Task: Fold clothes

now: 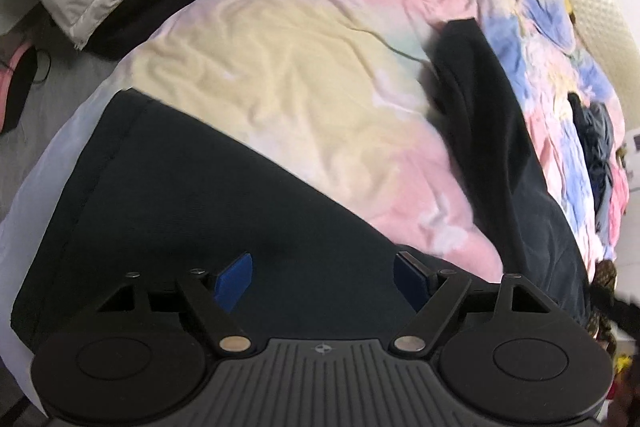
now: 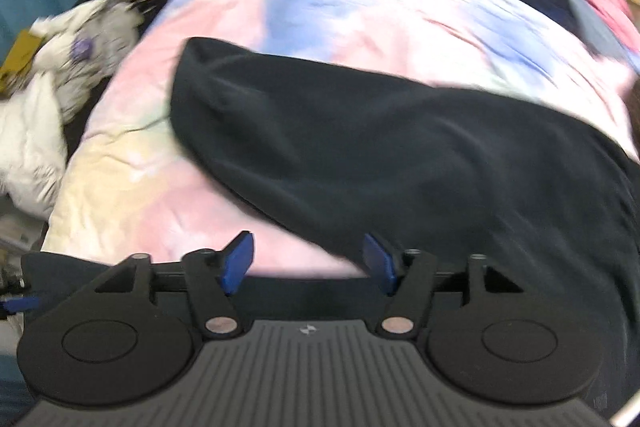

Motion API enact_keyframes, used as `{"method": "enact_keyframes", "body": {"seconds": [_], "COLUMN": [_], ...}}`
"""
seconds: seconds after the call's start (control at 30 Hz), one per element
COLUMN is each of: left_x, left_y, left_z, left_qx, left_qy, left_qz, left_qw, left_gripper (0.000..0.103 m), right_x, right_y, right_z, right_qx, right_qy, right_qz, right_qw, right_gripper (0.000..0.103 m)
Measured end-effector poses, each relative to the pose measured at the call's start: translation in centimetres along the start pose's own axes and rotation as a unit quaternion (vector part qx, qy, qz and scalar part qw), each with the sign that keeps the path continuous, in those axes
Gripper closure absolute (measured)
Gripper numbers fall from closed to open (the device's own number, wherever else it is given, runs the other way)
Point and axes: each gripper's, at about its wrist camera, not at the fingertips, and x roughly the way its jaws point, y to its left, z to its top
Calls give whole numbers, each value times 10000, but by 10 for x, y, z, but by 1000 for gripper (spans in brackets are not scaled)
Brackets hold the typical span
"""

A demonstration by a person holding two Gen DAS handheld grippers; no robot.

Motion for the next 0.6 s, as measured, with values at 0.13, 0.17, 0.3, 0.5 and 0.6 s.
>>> {"method": "enact_keyframes", "body": {"seconds": [0.13, 0.17, 0.3, 0.5, 0.6], "left_x": [1, 0, -6, -23, -28], "left_y": [21, 26, 41, 45, 41], "left_z": [-4, -5, -11, -16, -17], "left_qx": [-278, -366, -608, -723, -712], "left_qy": [-1, 0, -1, -28, 4], "left_qz": [63, 73, 177, 385, 470], "left_qw": [9996, 9993, 9980, 9966, 9964], "left_gripper": [23, 23, 23, 23, 23], "right_x": [45, 57, 103, 166, 189], "right_y": [49, 62, 97, 111, 104], "right_z": [47, 58, 94, 125, 126], "right_qx": [-617, -768, -1091, -1188, -1002], "right_qy": [33, 44, 102, 129, 248], "right_qz": [109, 124, 95, -159, -129], "right_qw": [9980, 9970, 9939, 9927, 9946], "right_gripper": [32, 31, 27, 33, 54]}}
